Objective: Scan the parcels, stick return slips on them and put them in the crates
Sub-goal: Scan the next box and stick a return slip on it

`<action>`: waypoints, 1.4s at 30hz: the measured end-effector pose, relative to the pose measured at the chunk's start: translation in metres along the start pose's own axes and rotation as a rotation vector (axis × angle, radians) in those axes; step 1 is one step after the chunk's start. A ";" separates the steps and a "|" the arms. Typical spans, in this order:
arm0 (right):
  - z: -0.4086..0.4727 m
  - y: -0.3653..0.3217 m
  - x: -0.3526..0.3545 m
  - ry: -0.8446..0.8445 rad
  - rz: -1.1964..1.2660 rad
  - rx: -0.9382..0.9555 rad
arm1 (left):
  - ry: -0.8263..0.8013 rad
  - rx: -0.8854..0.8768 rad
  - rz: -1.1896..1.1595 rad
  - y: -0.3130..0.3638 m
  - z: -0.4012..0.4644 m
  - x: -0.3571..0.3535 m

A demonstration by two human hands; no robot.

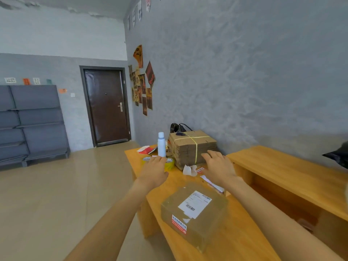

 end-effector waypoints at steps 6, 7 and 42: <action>0.021 0.043 -0.087 -0.093 0.117 -0.207 | -0.181 0.004 -0.149 -0.028 0.063 -0.099; 0.022 0.052 -0.106 -0.116 0.139 -0.251 | -0.216 0.001 -0.155 -0.030 0.071 -0.117; -0.091 0.072 -0.336 0.440 1.408 -1.391 | -1.093 0.442 -1.305 -0.042 0.106 -0.386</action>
Point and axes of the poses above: each hand's wrist, its own z-axis towards the middle knuckle, its own x-axis out of the back of the hand, y = z × x, the point moved 10 cm from there along z, towards the middle knuckle, and after that the axes turned 4 degrees about x, right-handed, at the moved point
